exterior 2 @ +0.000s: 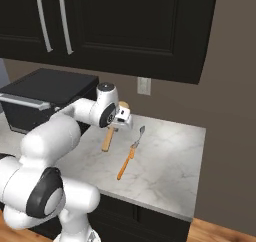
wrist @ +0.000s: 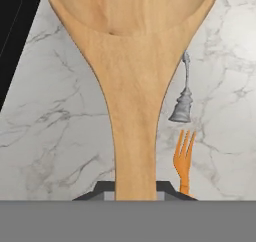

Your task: Organize the utensils by type. Pick up the wooden spoons from the counter and place them in the open cabinet. Then pick up the metallic utensils from the counter and place them in the open drawer.

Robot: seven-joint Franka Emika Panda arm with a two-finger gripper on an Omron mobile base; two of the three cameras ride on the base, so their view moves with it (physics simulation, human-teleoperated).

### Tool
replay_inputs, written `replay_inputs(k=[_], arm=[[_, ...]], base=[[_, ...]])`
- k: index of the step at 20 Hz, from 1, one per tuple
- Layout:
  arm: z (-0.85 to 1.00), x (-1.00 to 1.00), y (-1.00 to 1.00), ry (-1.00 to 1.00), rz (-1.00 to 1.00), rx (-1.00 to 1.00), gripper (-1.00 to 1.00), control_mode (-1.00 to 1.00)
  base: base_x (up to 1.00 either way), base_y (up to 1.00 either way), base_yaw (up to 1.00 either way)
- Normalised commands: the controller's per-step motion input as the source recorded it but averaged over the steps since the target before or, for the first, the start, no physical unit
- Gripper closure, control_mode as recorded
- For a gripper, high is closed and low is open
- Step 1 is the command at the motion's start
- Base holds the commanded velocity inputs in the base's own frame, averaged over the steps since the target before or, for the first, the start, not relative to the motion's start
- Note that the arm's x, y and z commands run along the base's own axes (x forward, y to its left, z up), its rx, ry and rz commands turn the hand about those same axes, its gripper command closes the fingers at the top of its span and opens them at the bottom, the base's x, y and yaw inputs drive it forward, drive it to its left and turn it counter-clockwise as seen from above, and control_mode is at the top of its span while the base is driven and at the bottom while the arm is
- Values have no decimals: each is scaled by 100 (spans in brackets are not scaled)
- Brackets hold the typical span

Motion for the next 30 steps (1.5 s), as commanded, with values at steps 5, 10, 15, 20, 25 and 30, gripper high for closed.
replay_inputs(k=[5,10,15,20,25,30], arm=[[51,-66,6,-2,6,0,100,-100],[44,-66,4,-6,12,-1,100,-100],[22,-37,1,-11,35,-11,100,-100],[22,-41,5,-21,54,-19,100,-100],[19,-48,15,-14,39,-25,100,-100],[25,-36,17,0,19,-25,100,-100]], base=[[0,0,0],[0,0,0],[0,0,0],[0,0,0],[0,0,0],[0,0,0]])
